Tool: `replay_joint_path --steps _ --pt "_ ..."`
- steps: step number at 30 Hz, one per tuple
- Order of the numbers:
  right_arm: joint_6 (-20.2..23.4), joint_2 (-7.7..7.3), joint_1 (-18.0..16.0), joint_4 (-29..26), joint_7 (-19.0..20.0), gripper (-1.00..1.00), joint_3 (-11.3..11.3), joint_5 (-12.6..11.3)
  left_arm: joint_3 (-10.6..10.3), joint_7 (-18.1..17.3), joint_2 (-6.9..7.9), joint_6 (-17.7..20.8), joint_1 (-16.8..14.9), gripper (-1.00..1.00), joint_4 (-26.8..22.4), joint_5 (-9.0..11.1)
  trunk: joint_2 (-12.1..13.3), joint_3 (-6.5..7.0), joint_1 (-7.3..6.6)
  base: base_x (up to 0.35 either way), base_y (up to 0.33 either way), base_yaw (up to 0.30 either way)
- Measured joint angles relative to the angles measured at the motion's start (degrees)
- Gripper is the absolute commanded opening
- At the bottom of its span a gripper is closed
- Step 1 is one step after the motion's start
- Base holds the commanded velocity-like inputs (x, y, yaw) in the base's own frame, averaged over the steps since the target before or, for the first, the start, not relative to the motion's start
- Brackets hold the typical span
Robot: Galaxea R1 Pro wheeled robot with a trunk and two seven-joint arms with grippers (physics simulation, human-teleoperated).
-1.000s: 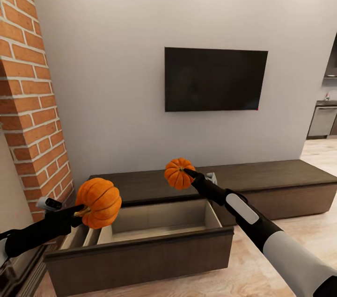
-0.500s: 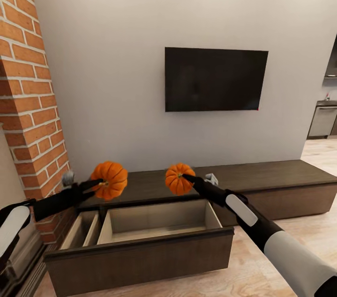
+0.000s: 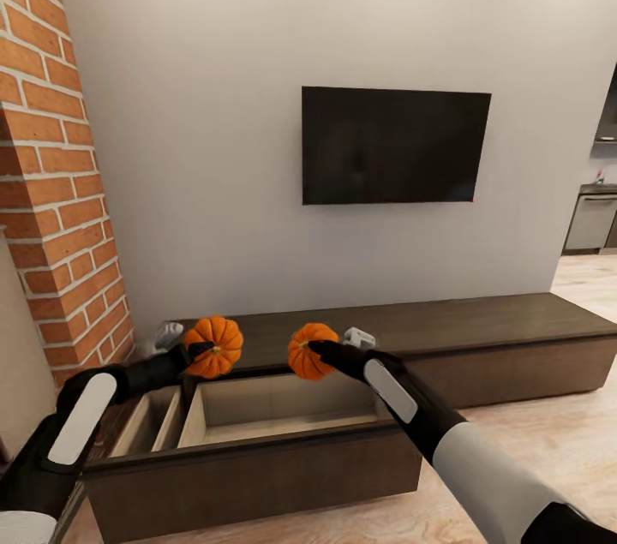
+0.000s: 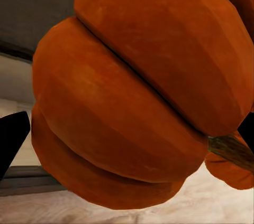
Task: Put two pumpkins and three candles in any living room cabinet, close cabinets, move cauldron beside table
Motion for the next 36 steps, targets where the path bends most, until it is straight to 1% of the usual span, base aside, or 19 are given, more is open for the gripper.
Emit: replay_joint_path --steps 1,2,3,4,5,6,7,8,9,10,12,14,15,17,19,21,26,31,36 --pt "0.02 1.23 0.00 0.01 -1.05 -1.00 -0.01 1.66 -0.01 1.10 -0.88 0.04 -0.11 -1.00 -0.22 -1.31 0.00 0.00 0.00 0.000 0.000 0.000" --pt "-0.02 2.09 -0.02 -0.01 -2.05 -1.00 -0.07 3.08 -0.01 2.85 -1.81 0.08 -0.19 -1.00 -0.46 -2.58 0.00 0.00 0.00 0.000 0.000 0.000" --pt "0.03 2.55 -0.02 0.05 -3.11 -1.00 -0.13 4.25 0.01 4.97 -3.14 0.00 -0.35 -1.00 -0.32 -3.62 0.00 0.00 0.00 0.000 0.000 0.000" --pt "-0.01 2.73 -0.06 0.08 -3.80 -1.00 -0.14 4.66 0.02 6.59 -4.28 -0.30 -0.67 -1.00 -0.09 -3.57 0.00 0.00 0.00 0.000 0.000 0.000" --pt "-0.15 2.88 -0.09 0.15 -4.71 -1.00 -0.09 5.18 -0.01 8.85 -5.74 -0.89 -0.95 -1.00 0.65 -3.50 0.00 0.00 0.00 0.000 0.000 0.000" --pt "-0.29 2.98 -0.10 0.18 -5.41 -1.00 -0.05 5.81 -0.05 10.46 -6.68 -1.67 -1.18 -1.00 2.00 -3.58 0.00 0.00 0.00 0.000 0.000 0.000" --pt "-0.38 3.03 -0.10 0.23 -5.78 -1.00 -0.03 6.21 -0.09 11.11 -7.03 -2.24 -1.35 -1.00 3.04 -4.27 0.00 0.00 0.00 0.000 0.000 0.000" --pt "-0.44 3.07 -0.11 0.28 -6.22 -1.00 -0.03 6.82 -0.25 11.47 -7.26 -2.96 -1.46 -1.00 3.87 -4.35 0.00 0.00 0.00 0.000 0.000 0.000" --pt "-0.47 3.15 -0.11 0.31 -6.92 -1.00 -0.02 7.65 -0.69 11.74 -7.41 -3.61 -1.52 -1.00 4.44 -4.84 0.00 0.00 0.00 0.000 0.000 0.000" --pt "-0.50 3.51 -0.11 0.37 -8.44 -1.00 -0.02 9.11 -1.51 12.03 -7.58 -4.32 -1.58 -1.00 4.96 -6.73 0.00 0.00 0.00 0.000 0.000 0.000" --pt "-0.62 4.50 -0.11 0.40 -10.53 -1.00 0.01 10.76 -2.19 12.24 -7.96 -5.16 -1.67 -1.00 5.35 -9.99 0.00 0.01 0.00 0.000 0.000 0.000" --pt "-0.75 5.65 -0.10 0.50 -11.33 -1.00 0.07 11.22 -2.55 12.33 -8.97 -6.46 -1.69 -1.00 5.52 -11.04 0.00 0.01 0.00 0.000 0.000 0.000" --pt "-0.74 6.03 -0.11 0.57 -11.50 -1.00 0.07 11.49 -2.60 12.37 -9.26 -6.97 -1.70 -1.00 5.87 -11.51 0.00 0.01 0.00 0.000 0.000 0.000" --pt "-0.74 6.56 -0.11 0.70 -11.74 -1.00 0.13 11.78 -2.69 12.38 -9.89 -8.38 -2.04 -1.00 7.97 -13.08 0.00 0.00 0.00 0.000 0.000 0.000" --pt "-0.72 6.76 -0.11 0.75 -11.87 -1.00 0.16 11.87 -2.77 12.35 -10.62 -9.89 -2.54 -1.00 9.81 -13.32 0.00 0.00 0.00 0.000 0.000 0.000" --pt "-0.42 6.85 -0.11 0.78 -12.04 -1.00 0.21 11.91 -2.88 12.33 -10.91 -10.44 -2.70 -1.00 10.40 -13.50 0.00 0.01 0.00 0.000 0.000 0.000" --pt "-0.03 6.90 -0.11 0.86 -13.27 -1.00 0.25 11.97 -3.70 12.26 -11.01 -10.82 -2.79 -1.00 10.57 -13.64 0.00 0.01 -0.01 0.022 0.000 0.000" --pt "-0.04 6.83 -0.11 0.93 -13.51 -1.00 0.30 11.90 -3.79 12.10 -10.96 -10.91 -2.80 -1.00 10.45 -13.67 0.00 0.01 -0.01 0.121 0.000 0.000" --pt "-0.14 6.83 -0.10 0.96 -13.53 -1.00 2.31 11.77 -3.80 12.00 -10.94 -10.91 -2.80 -1.00 10.32 -13.64 0.00 0.01 -0.03 0.252 0.000 0.000"
